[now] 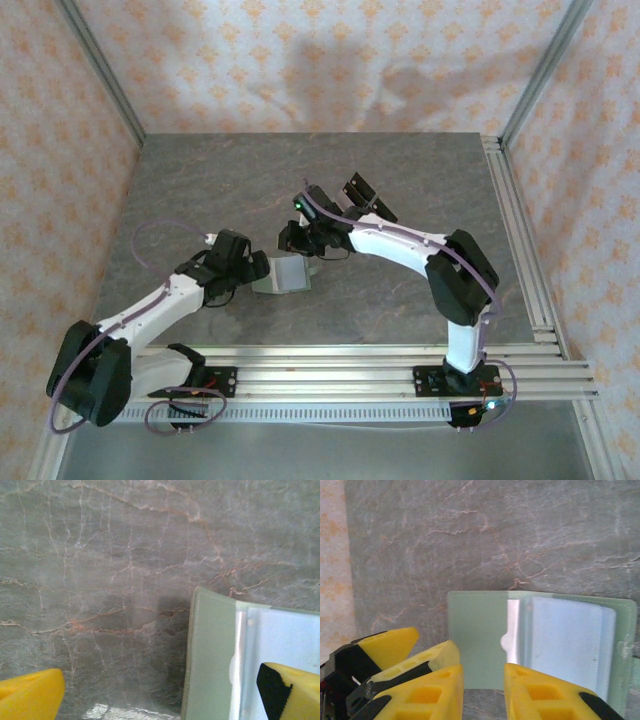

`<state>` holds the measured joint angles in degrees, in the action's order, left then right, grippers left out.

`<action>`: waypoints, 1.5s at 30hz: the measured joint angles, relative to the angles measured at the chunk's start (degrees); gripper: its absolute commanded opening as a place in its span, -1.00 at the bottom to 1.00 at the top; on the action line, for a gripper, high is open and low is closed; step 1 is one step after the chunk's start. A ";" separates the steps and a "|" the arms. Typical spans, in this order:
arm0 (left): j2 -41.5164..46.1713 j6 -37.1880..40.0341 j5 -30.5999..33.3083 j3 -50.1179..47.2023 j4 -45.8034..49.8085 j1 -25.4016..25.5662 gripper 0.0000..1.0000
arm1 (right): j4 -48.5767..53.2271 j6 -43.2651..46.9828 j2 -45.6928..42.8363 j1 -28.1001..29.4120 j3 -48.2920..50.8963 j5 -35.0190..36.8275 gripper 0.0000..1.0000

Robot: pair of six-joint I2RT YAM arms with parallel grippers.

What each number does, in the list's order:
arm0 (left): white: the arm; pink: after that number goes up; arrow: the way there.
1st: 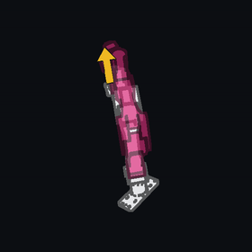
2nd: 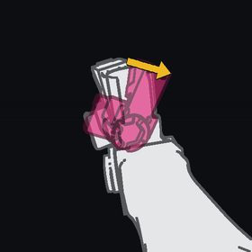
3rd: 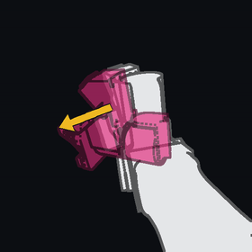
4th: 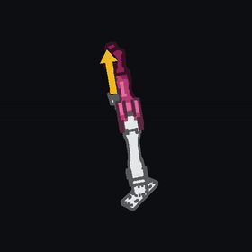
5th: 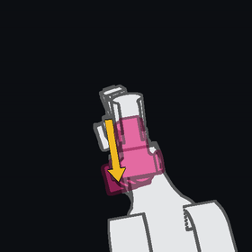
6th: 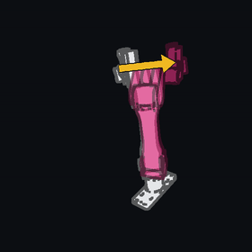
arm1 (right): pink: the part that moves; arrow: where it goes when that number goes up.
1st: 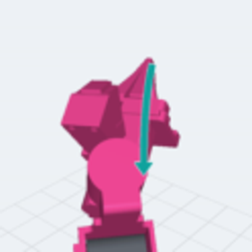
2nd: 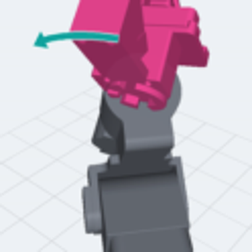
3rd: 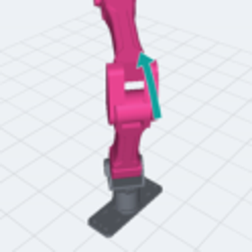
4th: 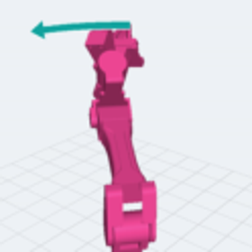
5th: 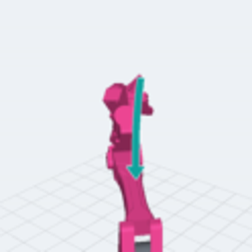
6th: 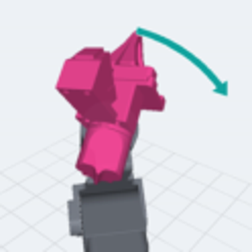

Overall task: Put the credit cards into the card holder
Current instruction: Flip over the card slot in the card holder.

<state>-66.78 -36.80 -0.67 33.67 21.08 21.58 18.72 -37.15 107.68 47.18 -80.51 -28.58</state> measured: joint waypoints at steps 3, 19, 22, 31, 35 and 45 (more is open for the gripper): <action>-1.79 0.94 0.04 0.15 1.09 0.00 1.00 | 0.57 0.52 1.20 0.04 1.14 0.31 -0.46; -11.54 2.45 1.14 2.08 2.32 0.00 1.00 | 0.94 1.46 6.27 -0.44 5.44 3.30 -0.42; -12.85 2.45 1.14 2.78 2.10 0.00 1.00 | 0.35 1.46 6.25 -0.70 5.60 3.28 -0.40; -13.25 2.45 1.14 3.02 1.88 0.00 1.00 | -1.11 1.70 6.25 -1.01 5.90 1.95 -0.41; -13.25 2.43 1.14 3.02 1.86 0.00 1.00 | -1.22 2.08 6.25 -1.11 5.95 1.09 -0.43; -13.27 2.43 1.09 3.02 1.29 0.00 1.00 | -1.16 2.58 6.27 -0.61 5.62 -0.63 -0.43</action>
<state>-80.05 -34.37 0.43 36.69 22.37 21.58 17.56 -34.57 113.95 46.57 -74.89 -29.21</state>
